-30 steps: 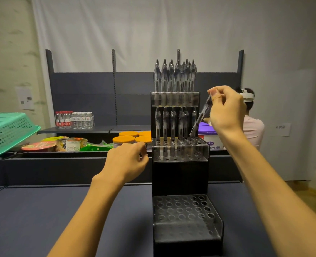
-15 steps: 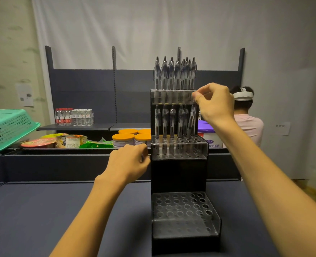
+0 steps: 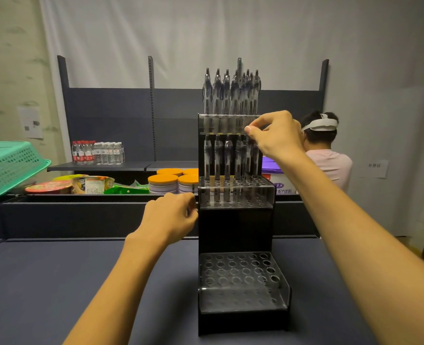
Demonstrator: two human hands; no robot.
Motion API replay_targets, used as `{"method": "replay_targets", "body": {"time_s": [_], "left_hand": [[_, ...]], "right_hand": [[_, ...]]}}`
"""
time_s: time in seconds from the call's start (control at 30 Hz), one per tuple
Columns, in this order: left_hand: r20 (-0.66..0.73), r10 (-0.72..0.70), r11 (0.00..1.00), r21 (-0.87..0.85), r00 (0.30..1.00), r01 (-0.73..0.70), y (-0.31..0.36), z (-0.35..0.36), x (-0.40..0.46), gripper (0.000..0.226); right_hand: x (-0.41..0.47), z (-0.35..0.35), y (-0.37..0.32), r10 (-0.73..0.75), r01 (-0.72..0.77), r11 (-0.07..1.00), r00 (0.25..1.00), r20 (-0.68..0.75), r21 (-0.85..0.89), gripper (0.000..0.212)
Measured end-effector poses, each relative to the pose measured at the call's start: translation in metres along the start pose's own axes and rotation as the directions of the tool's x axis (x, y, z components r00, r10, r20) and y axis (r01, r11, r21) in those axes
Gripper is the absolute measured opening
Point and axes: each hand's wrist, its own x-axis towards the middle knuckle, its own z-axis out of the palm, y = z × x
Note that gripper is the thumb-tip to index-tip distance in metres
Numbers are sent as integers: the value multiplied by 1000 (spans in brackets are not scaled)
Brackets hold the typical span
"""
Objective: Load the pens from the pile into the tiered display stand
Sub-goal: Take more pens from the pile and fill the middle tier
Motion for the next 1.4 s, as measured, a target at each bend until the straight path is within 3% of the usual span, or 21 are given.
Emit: {"method": "replay_targets", "body": {"time_s": [0.17,0.4,0.6,0.73,1.0,1.17,1.4], "left_hand": [[0,-32,999,-14,999,32,-2,-3,5,12],[-20,-56,998,24,998,56,7,-8,12,11],[-22,-84,996,6,996,84,8,-6,10,12],[-27,-98,995,5,995,98,10,-5,10,14],[-26,-109,994,-21,994,108,15,-4,9,14],[-31,-117,993,11,993,117,17,-6,9,16],[-31,-113,993,27,993,113,18,-7,10,19]], "right_hand": [[1,4,2,6,-7,999,999,-32,-39,18],[11,-1,-2,-22,27,998,996,91,-51,19],[23,-7,5,51,-41,996,991,125,-85,27],[22,-10,6,-34,40,999,974,225,-23,22],[24,-8,10,-31,45,995,987,159,-83,20],[26,-11,9,-50,49,999,966,252,7,21],[28,-12,9,-98,110,994,956,277,-26,24]]}}
